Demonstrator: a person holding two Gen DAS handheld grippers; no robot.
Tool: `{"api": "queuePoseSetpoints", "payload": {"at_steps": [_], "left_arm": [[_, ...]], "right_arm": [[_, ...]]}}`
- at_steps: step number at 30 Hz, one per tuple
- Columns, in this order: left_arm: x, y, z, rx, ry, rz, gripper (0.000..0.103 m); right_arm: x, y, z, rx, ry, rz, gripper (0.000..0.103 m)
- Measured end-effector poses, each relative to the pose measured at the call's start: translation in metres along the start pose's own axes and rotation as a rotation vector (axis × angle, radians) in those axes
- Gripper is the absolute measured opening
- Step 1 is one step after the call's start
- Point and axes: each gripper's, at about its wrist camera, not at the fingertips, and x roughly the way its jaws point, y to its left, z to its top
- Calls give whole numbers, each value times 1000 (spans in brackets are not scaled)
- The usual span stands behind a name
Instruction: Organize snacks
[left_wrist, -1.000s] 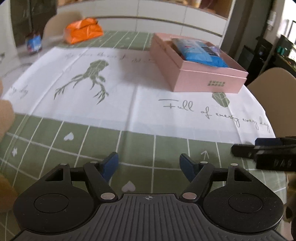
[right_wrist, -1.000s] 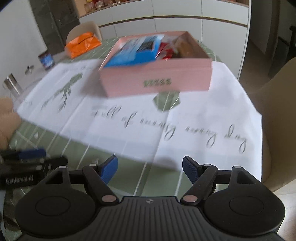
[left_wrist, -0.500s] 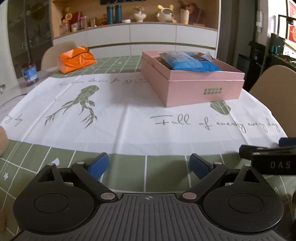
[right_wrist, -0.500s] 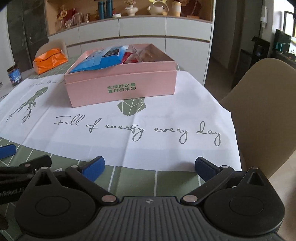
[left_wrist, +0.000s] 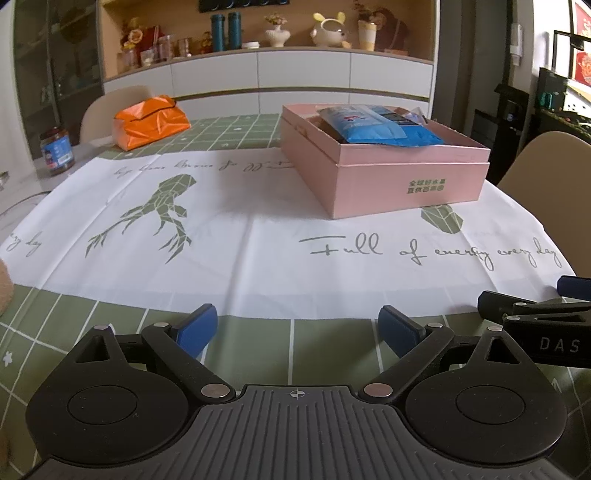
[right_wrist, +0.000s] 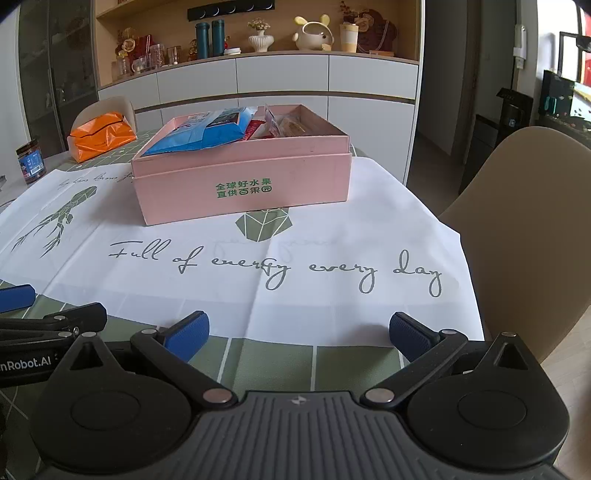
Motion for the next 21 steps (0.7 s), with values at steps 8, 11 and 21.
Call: {"api": "queuePoseSetpoints", "payload": {"at_steps": [8,11,21], "left_arm": [[1,-1,0,-8,-6,11,98],[-1,-5,-2,-12,-10,41,98],[-3,0,-4,-29,-10,39,98]], "right_arm": [[-1,0,1,0,0,0,103],[-1,0,1,0,0,0,103],[0,0,0,1,0,0,103]]}}
